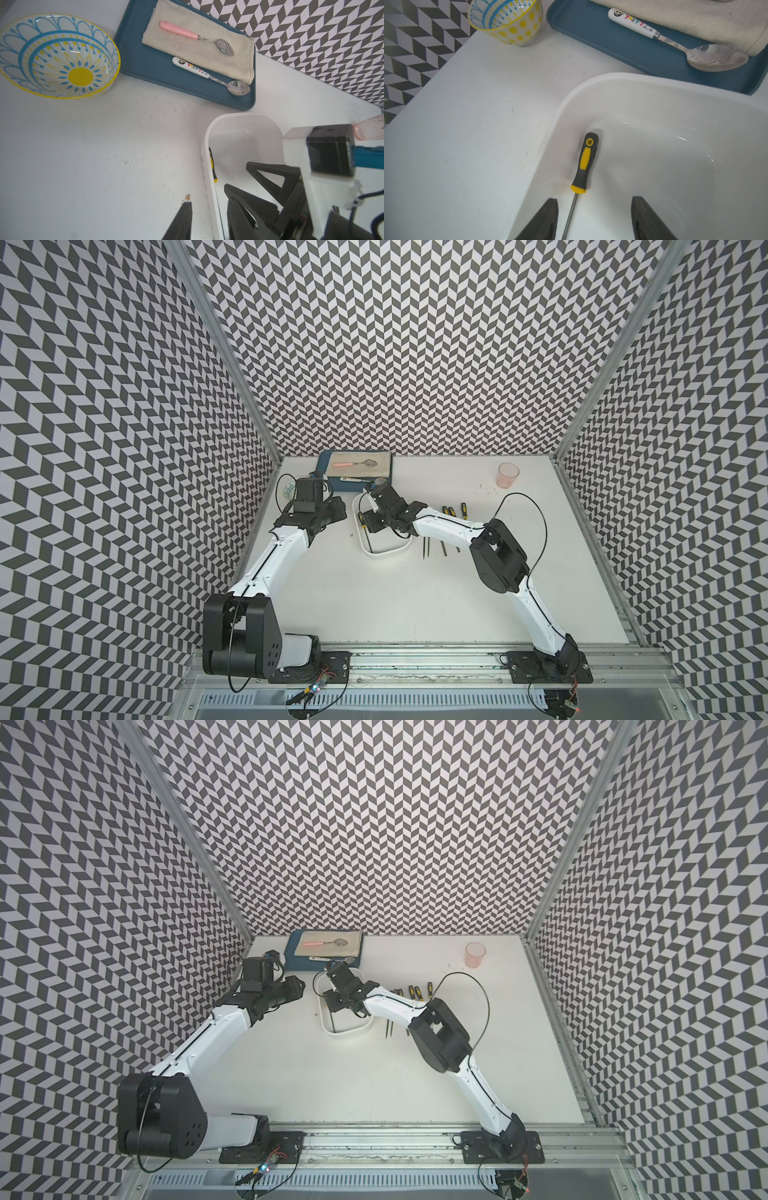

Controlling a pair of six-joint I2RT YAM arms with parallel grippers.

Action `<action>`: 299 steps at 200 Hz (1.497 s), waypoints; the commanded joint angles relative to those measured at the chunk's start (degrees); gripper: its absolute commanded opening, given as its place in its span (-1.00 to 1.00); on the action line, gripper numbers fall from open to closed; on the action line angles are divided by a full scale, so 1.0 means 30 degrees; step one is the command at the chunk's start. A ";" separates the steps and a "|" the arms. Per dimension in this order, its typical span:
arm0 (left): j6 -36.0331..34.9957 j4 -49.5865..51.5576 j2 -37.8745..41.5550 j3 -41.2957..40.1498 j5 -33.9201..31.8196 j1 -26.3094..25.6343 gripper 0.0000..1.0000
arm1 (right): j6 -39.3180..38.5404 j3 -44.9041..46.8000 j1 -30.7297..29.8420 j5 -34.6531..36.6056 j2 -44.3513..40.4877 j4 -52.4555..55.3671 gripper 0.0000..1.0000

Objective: Take the file tool out of the storage box
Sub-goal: Pick up the file tool from the storage box.

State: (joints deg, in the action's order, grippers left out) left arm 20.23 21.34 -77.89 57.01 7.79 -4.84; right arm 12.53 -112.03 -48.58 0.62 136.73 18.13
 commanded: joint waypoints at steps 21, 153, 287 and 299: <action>-0.0036 -0.0354 0.0363 0.0097 0.0253 0.0076 -0.32 | -0.0569 -0.2737 -0.0421 0.0661 0.1823 0.1259 0.20; -0.0005 -0.0431 0.0272 0.0009 0.0536 0.0015 -0.32 | -0.0840 -0.5981 -0.0407 0.0030 0.4571 0.2719 0.21; -0.0067 -0.0391 0.0284 0.0090 0.0539 -0.0086 -0.32 | -0.1264 -0.6372 -0.0416 0.1163 0.5284 0.3977 -0.42; -0.0063 -0.0405 0.0283 0.0068 0.0546 -0.0110 -0.32 | -0.1195 -0.6231 -0.0419 0.1082 0.5222 0.3896 -0.51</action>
State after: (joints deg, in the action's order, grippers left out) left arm 20.40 21.06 -77.89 57.01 8.88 -4.89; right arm 8.16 -131.11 -49.58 4.69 150.78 28.29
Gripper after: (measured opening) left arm 0.339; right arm 0.277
